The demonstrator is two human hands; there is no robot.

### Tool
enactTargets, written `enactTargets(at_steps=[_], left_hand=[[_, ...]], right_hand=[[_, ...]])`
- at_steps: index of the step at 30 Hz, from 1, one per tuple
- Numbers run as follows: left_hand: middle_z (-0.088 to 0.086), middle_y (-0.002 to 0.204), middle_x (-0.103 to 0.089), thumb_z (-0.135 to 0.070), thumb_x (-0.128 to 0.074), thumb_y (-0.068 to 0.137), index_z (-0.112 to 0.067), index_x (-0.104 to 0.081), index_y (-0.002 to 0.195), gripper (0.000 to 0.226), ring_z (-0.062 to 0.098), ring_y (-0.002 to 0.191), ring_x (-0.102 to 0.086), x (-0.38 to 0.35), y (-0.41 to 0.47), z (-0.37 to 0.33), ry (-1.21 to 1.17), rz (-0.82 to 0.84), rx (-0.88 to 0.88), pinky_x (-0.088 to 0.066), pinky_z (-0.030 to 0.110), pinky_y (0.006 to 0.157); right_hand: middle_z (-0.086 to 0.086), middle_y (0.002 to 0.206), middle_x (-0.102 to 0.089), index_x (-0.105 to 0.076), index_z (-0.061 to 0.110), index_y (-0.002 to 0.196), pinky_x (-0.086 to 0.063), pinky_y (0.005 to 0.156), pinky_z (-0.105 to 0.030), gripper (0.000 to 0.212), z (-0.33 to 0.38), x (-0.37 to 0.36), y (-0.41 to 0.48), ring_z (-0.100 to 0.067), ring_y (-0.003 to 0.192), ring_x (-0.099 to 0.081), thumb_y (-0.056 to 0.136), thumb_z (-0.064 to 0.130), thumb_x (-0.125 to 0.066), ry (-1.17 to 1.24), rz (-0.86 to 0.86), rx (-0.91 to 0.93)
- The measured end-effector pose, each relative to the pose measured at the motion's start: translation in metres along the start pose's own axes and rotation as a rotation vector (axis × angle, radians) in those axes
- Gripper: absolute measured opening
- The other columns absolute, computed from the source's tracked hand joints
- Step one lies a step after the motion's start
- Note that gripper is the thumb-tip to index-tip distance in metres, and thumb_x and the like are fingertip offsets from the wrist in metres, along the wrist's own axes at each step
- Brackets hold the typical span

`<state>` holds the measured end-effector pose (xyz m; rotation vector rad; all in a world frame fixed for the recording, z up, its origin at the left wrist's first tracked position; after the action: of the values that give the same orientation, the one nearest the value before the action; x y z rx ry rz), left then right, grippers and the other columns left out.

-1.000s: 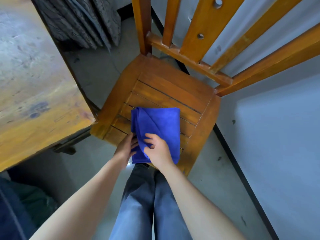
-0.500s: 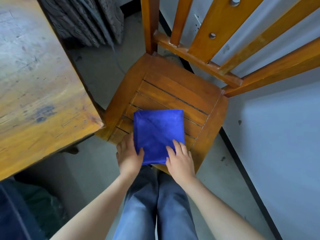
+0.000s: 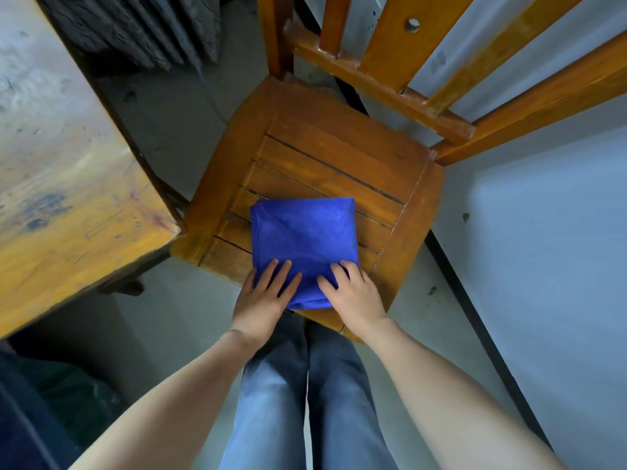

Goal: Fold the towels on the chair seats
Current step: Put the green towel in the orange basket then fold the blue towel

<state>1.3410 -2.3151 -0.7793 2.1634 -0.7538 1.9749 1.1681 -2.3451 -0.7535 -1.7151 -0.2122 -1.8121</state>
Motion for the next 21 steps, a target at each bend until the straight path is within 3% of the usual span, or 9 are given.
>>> enactTargets(at_steps=[1,3,4,6,9,11,14,17,21], left_hand=[[0.011,0.11,-0.069,-0.014,-0.041,0.068,-0.013,-0.069,0.107,0.048,0.03,0.101,-0.066,0.003,0.001,0.001,-0.018,-0.015,-0.019,-0.055,0.044,0.075],[0.011,0.097,-0.073,-0.014,-0.058,0.06,-0.01,-0.074,0.094,0.037,0.027,0.085,-0.071,0.016,0.005,0.001,-0.05,-0.042,-0.052,-0.057,0.036,0.066],[0.01,0.092,-0.073,-0.013,-0.074,0.049,-0.009,-0.075,0.09,0.042,0.026,0.08,-0.071,0.025,0.006,0.0,-0.059,-0.045,-0.057,-0.057,0.032,0.063],[0.01,0.087,-0.073,-0.01,-0.085,0.032,-0.009,-0.074,0.089,0.058,0.024,0.075,-0.071,0.032,0.008,-0.005,-0.104,-0.039,-0.043,-0.056,0.029,0.061],[0.009,0.088,-0.072,-0.016,-0.062,0.06,-0.012,-0.057,0.102,0.042,0.024,0.075,-0.07,0.066,0.0,-0.014,-0.14,-0.113,-0.047,-0.055,0.026,0.062],[0.007,0.087,-0.072,-0.014,-0.055,0.064,-0.013,-0.047,0.102,0.04,0.023,0.073,-0.069,0.091,-0.002,-0.021,-0.133,-0.137,-0.066,-0.054,0.024,0.062],[0.006,0.084,-0.07,-0.014,-0.081,0.048,-0.011,-0.046,0.1,0.063,0.022,0.068,-0.067,0.138,-0.005,-0.028,-0.11,-0.154,-0.096,-0.055,0.025,0.064],[0.006,0.082,-0.071,-0.019,-0.089,0.037,-0.012,-0.051,0.099,0.072,0.021,0.067,-0.068,0.186,-0.005,-0.031,-0.073,-0.193,-0.111,-0.055,0.025,0.064],[0.002,0.083,-0.073,-0.029,-0.094,0.03,-0.017,-0.073,0.091,0.065,0.018,0.067,-0.07,0.248,-0.01,-0.031,-0.003,-0.237,-0.08,-0.056,0.024,0.06]], right_hand=[[-0.013,0.086,-0.07,-0.073,0.015,0.089,-0.056,0.063,-0.032,0.051,0.0,0.003,-0.003,-0.031,0.079,-0.067,0.04,0.015,-0.09,0.01,-0.028,0.018],[-0.009,0.08,-0.069,-0.072,0.015,0.087,-0.054,0.058,-0.028,0.048,-0.001,0.011,-0.009,-0.028,0.073,-0.066,0.042,0.012,-0.087,0.018,-0.079,0.035],[-0.008,0.079,-0.068,-0.072,0.015,0.086,-0.053,0.057,-0.027,0.044,-0.001,0.017,-0.012,-0.027,0.071,-0.065,0.044,0.009,-0.084,0.008,-0.104,0.038],[-0.005,0.075,-0.066,-0.071,0.015,0.083,-0.05,0.054,-0.026,0.033,-0.001,0.025,-0.018,-0.026,0.068,-0.064,0.051,0.005,-0.074,-0.014,-0.15,0.035],[-0.004,0.073,-0.064,-0.07,0.016,0.08,-0.047,0.051,-0.025,0.028,-0.003,0.057,-0.03,-0.024,0.066,-0.063,0.066,0.004,-0.05,-0.043,-0.231,0.047],[-0.004,0.073,-0.065,-0.071,0.016,0.081,-0.047,0.05,-0.024,0.033,-0.004,0.082,-0.038,-0.024,0.066,-0.064,0.07,0.007,-0.041,-0.058,-0.282,0.063],[-0.004,0.069,-0.063,-0.069,0.015,0.08,-0.047,0.049,-0.024,0.03,-0.007,0.129,-0.05,-0.024,0.062,-0.063,0.07,0.004,-0.043,-0.081,-0.386,0.076],[-0.004,0.068,-0.061,-0.063,0.014,0.084,-0.047,0.049,-0.024,0.026,-0.01,0.171,-0.057,-0.024,0.059,-0.061,0.069,0.004,-0.044,-0.117,-0.486,0.107],[-0.003,0.068,-0.063,-0.054,0.015,0.092,-0.048,0.051,-0.023,0.024,-0.012,0.23,-0.06,-0.022,0.059,-0.061,0.073,0.005,-0.045,-0.17,-0.615,0.199]])
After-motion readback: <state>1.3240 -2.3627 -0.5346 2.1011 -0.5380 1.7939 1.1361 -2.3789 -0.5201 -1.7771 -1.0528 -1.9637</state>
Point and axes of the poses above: each hand's wrist, its own y-axis towards the middle knuckle, its own x-axis out of the back of the hand, z = x × y, the point moved 2 cm from there along y, towards the middle knuckle
